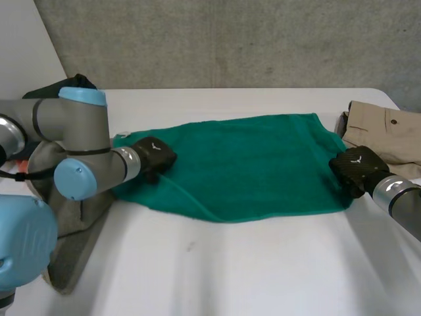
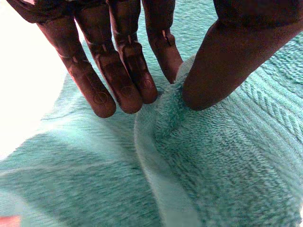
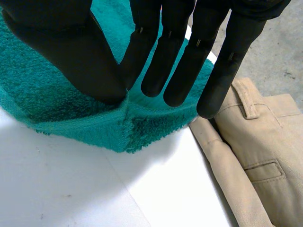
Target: Fold the laundry.
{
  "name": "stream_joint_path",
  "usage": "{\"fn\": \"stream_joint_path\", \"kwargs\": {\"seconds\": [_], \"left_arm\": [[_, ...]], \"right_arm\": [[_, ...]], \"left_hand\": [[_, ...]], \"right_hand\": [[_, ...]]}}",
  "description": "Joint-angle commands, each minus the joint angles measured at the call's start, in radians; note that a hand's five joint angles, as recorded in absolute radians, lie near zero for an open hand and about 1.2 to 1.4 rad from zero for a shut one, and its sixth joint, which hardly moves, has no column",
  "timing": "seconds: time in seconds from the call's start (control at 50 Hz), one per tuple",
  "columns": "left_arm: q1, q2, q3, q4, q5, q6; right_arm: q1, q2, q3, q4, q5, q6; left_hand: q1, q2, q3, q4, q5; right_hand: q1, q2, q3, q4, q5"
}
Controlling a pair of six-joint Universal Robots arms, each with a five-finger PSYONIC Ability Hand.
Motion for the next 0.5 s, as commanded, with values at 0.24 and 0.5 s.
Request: {"fn": "stream_joint_path", "kwargs": {"seconds": [0.24,0.5], "left_arm": [[0.112,0.482,-0.549,-0.159,-0.040,0.080],[0.160,0.626,-0.874,-0.158,0.075,0.198]], "right_arm": [[-0.065,-0.152,0.031,0.472,0.152,-0.322],[-0.085,-0.284,0.093,0.617,0.197,-0.399]], "left_hand": [[0.235,0.205,0.209,0.201,0.233],[0.235,0.205,0.209,0.201,0.233]], "right_hand": [[0.252,0.220,0.212,0.202,0.228],[0.252,0.220,0.212,0.202,0.228]]}}
